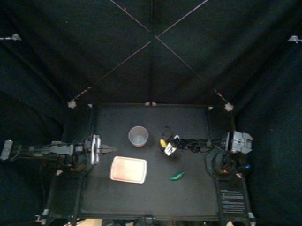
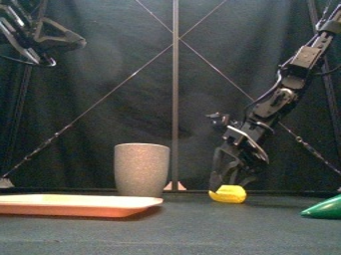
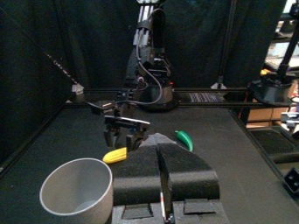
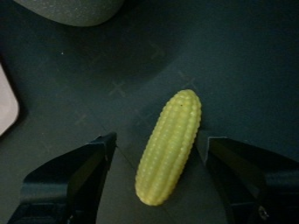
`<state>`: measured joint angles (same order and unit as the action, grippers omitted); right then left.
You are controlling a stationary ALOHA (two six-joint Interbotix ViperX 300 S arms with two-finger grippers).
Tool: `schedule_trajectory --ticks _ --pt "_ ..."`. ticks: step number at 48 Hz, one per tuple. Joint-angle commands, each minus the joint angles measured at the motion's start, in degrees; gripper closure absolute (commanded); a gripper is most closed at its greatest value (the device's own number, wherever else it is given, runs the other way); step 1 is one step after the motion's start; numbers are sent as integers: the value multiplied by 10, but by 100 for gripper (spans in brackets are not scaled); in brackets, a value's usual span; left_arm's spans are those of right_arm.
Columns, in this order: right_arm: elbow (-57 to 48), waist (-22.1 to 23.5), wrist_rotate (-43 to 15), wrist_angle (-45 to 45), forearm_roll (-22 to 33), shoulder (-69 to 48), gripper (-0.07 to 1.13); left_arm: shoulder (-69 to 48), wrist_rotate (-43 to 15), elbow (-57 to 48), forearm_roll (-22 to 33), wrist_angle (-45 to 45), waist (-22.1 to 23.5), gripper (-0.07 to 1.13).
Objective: Pick the corn then place it on the pink plate
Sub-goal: Pick the corn
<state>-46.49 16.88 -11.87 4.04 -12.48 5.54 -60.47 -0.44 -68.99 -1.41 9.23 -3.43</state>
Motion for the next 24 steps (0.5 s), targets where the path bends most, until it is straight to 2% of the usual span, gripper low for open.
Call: schedule_trajectory --ticks 1,8,13,19,24 --pt "24 -4 -1 -11 0 2 4 -1 0 18 -1 3 -2 109" --pt "35 -5 -1 -20 0 14 5 -1 0 18 -6 3 -3 109" --pt "39 -8 -1 -23 0 14 10 -1 0 18 -7 3 -2 109" --pt "38 -5 -1 -30 2 14 24 -1 0 18 -8 3 -3 109" --pt "39 -6 -1 -33 0 16 42 -1 0 18 -8 3 -3 109"
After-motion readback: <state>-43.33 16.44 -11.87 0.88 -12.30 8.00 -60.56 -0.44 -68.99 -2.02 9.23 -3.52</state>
